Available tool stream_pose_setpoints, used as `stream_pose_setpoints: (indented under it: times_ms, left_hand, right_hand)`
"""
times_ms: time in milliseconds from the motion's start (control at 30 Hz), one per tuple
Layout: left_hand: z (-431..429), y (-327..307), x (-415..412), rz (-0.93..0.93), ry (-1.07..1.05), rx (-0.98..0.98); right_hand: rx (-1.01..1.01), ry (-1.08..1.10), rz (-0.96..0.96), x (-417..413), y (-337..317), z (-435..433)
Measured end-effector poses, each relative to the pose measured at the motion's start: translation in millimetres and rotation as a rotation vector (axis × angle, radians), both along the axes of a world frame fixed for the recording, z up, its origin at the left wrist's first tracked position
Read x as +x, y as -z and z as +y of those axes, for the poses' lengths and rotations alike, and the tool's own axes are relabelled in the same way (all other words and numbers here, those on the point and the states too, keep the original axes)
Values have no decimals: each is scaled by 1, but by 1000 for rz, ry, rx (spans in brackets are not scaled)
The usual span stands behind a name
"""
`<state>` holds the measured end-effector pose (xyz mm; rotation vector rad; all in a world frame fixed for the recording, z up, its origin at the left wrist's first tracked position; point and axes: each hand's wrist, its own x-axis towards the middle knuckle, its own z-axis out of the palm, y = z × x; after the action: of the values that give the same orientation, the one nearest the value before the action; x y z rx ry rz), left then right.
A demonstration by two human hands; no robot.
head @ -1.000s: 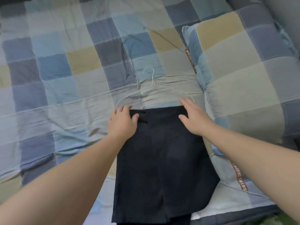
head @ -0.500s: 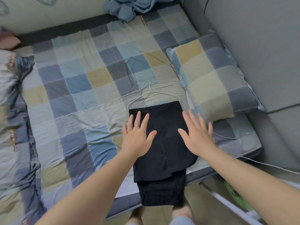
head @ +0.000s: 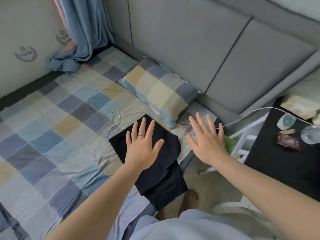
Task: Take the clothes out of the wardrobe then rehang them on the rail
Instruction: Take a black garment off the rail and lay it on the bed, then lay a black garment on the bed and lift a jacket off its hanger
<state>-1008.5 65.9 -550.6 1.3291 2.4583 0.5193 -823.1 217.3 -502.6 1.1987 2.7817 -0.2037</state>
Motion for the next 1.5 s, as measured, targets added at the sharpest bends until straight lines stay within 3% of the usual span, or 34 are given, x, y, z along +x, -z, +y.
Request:
stream_pose_setpoints:
  times_ms: [367, 633, 933, 1200, 1500]
  left_hand:
    - [102, -61, 172, 112, 596, 158]
    - [127, -111, 375, 94, 1017, 299]
    - [98, -169, 628, 97, 1463, 492]
    - [55, -259, 841, 49, 1752, 752]
    - [0, -388, 1019, -109, 1930, 1074]
  right_hand:
    - [185, 449, 20, 212, -64, -32]
    - [304, 887, 20, 409, -101, -98]
    - [454, 1275, -10, 621, -159, -217]
    - [659, 1514, -168, 763, -247, -322]
    - [929, 1633, -495, 845, -379, -399]
